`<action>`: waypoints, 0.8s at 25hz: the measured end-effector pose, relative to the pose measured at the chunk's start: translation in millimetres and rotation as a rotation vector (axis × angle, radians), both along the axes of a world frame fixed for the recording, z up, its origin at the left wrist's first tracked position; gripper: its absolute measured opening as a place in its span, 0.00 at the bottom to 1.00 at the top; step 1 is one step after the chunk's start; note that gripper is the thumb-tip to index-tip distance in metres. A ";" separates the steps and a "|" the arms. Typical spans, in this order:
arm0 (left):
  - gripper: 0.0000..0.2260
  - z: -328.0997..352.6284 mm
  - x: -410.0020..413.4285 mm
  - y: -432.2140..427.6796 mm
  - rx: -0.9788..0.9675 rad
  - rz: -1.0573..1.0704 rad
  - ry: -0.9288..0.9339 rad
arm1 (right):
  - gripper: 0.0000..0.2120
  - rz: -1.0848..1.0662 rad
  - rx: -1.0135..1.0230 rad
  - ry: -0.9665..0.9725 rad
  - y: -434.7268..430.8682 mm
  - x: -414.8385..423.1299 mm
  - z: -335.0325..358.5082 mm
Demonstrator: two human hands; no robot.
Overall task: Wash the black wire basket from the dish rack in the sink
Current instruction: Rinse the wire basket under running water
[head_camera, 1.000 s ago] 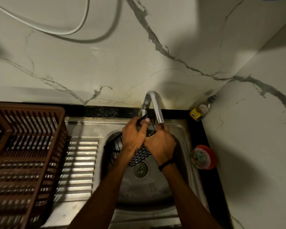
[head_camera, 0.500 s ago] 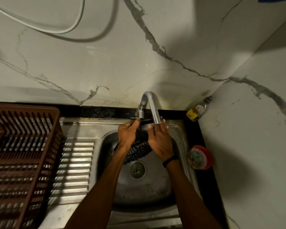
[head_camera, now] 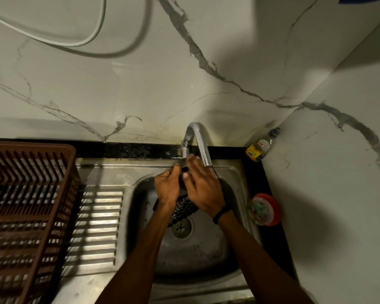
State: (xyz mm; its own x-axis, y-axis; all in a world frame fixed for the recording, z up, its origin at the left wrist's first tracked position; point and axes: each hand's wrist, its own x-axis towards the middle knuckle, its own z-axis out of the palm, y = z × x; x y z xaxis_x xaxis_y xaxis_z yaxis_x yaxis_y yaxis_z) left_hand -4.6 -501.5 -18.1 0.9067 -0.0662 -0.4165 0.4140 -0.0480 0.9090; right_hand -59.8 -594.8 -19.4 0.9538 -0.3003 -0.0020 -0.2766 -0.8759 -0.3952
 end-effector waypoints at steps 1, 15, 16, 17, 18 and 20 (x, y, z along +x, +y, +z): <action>0.14 -0.2 -3.2 -1.0 0.019 0.006 -0.006 | 0.28 -0.128 -0.002 0.039 -11.0 4.3 -1.7; 0.15 2.1 -7.7 -0.7 0.033 0.053 0.013 | 0.25 0.024 0.071 -0.072 3.8 -21.8 -4.9; 0.16 2.9 -10.7 -1.6 0.030 0.046 -0.004 | 0.24 -0.110 0.126 -0.083 -6.2 -17.1 -7.0; 0.16 1.9 -12.6 -3.1 0.026 0.042 -0.019 | 0.25 -0.232 0.142 -0.074 -8.4 -12.0 -5.8; 0.16 0.9 -12.8 -3.7 0.021 0.052 -0.019 | 0.27 -0.251 0.106 -0.067 -2.7 -9.6 -4.1; 0.14 0.4 -9.2 -3.0 0.014 0.076 0.022 | 0.29 -0.047 0.010 -0.069 9.6 -18.6 -10.1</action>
